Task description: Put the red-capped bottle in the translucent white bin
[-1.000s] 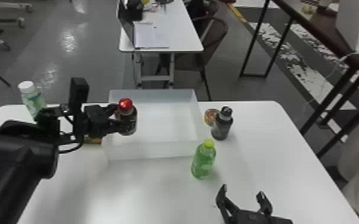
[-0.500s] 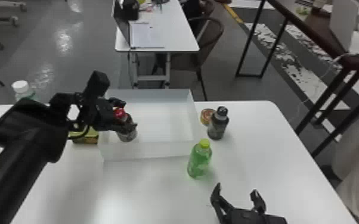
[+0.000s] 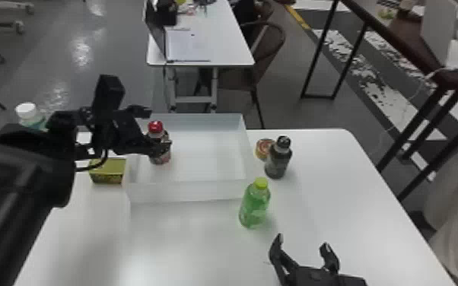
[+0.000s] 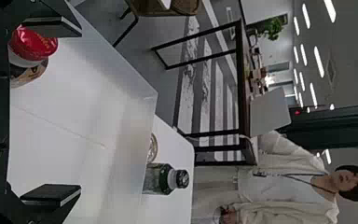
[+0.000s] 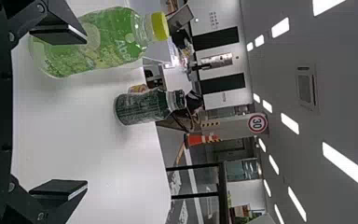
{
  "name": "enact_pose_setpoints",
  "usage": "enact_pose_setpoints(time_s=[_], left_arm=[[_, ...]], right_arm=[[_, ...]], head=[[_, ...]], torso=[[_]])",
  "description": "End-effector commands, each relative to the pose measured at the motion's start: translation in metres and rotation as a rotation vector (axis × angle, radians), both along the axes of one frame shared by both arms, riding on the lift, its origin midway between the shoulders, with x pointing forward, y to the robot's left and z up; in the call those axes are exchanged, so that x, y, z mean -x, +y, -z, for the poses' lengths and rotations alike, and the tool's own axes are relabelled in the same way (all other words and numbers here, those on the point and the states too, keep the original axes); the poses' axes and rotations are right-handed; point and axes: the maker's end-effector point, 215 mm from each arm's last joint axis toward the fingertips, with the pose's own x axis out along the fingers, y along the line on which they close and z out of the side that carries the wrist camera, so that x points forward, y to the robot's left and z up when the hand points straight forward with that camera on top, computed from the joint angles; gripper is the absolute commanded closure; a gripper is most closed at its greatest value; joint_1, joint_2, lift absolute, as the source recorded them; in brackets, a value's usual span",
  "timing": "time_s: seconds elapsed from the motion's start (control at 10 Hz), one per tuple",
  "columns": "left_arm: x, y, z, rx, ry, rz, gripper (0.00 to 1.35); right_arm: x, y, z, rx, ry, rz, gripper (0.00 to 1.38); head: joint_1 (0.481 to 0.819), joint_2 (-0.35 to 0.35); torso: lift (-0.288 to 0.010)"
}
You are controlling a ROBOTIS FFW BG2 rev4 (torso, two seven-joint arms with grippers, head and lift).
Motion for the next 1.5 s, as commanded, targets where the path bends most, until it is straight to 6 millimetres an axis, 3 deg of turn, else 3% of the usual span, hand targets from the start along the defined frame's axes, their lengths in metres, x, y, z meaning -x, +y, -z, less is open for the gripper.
enact_pose_setpoints(time_s=[0.0,0.2,0.5,0.8,1.0,1.1,1.4], left_arm=[[0.019,0.017,-0.02,0.111,-0.033,-0.066,0.12],[0.059,0.069,-0.02,0.291,-0.045,-0.262,0.12],[0.138,0.144,0.01,0.43,-0.051,-0.512,0.12],[0.205,0.169,0.039,0.478,-0.093,-0.691,0.12],[0.244,0.186,0.068,0.412,-0.082,-0.731,0.12],[0.256,0.19,0.086,0.418,-0.058,-0.761,0.12],[0.256,0.188,0.093,0.436,-0.044,-0.769,0.12]], right_arm=[[0.0,0.0,0.0,0.001,-0.001,0.0,0.19],[-0.001,0.0,-0.002,0.004,-0.006,-0.002,0.19],[0.002,-0.002,-0.003,0.005,-0.006,0.002,0.19],[0.008,-0.015,-0.006,0.014,-0.011,0.021,0.19],[0.014,-0.019,-0.005,0.024,-0.005,0.033,0.19],[0.015,-0.022,-0.007,0.039,-0.008,0.036,0.19],[0.019,-0.025,-0.011,0.066,-0.011,0.052,0.19]], head=[[0.695,-0.121],[0.695,-0.1],[0.695,-0.006],[0.695,0.052],[0.695,0.063],[0.695,0.075],[0.695,0.082]], torso=[[-0.075],[-0.075],[-0.075],[-0.075],[-0.075],[-0.075],[-0.075]])
